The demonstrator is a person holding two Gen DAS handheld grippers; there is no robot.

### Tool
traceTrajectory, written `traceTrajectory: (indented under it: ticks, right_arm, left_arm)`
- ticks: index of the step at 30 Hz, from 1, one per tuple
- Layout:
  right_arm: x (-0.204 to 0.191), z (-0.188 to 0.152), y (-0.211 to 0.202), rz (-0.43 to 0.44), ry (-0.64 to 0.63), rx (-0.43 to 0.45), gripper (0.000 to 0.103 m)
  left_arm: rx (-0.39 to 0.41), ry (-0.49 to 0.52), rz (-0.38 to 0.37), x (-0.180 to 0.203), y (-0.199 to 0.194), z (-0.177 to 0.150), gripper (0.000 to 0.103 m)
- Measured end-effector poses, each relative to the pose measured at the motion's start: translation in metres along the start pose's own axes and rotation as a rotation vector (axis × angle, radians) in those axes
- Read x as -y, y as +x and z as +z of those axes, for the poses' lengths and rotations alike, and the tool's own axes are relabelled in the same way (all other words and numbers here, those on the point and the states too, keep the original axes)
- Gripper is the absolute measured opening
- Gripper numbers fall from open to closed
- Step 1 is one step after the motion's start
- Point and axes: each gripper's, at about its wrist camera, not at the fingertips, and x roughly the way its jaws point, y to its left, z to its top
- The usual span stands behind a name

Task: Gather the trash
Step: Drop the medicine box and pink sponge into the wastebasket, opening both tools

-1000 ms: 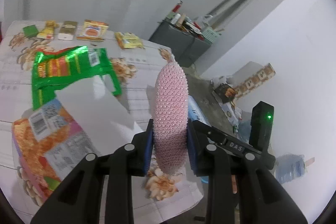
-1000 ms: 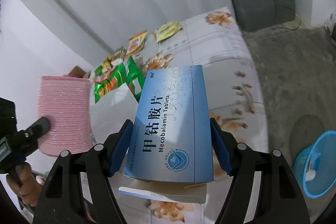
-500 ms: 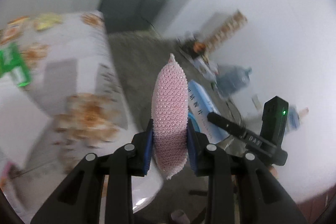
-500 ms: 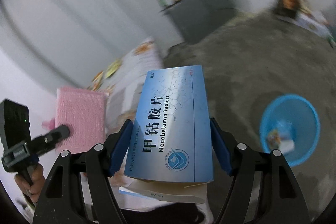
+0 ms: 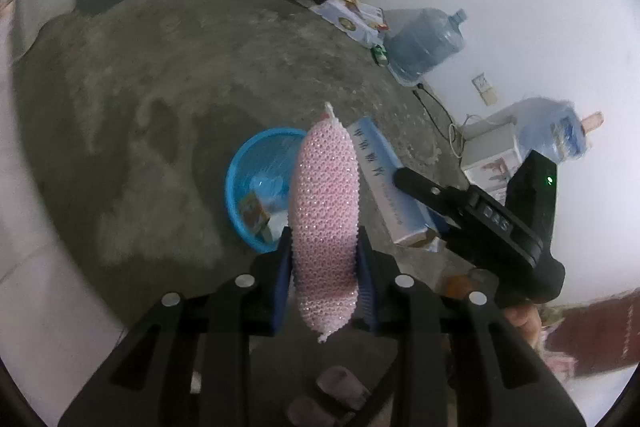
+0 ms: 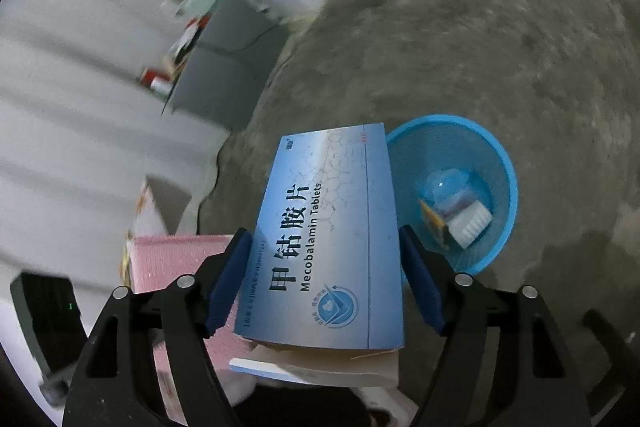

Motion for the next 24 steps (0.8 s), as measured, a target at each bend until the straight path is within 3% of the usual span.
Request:
traceTrajectory:
  ticks: [3,6,11,17,24]
  right_arm:
    - [0.031,0.014,0.029,-0.055,0.092,0.0,0.075]
    - [0.052,0.011,0.043,-0.131,0.126,-0.007,0.075]
    - [0.057,-0.007,0.041,-0.132,0.108,-0.024,0.075]
    - [0.024,-0.013,0.014,-0.089,0.012,-0.008,0.075]
    - [-0.057,-0.033,-0.014,-0.006,-0.23,-0.022,0.075]
  left_arm:
    - [-0.029,0.017,0.042,0.002,0.035,0.011,0.048]
    - [-0.042,-0.07,0.012,-0.008,0.049,0.008,0.051]
    - [-0.004,-0.031,0.035,-0.012,0.037,0.0,0.058]
    - [0.095,-0.037,0.047,-0.023,-0.019,-0.022,0.065]
    - [0.281,0.024,0.176,-0.047,-0.12,-0.069,0.081]
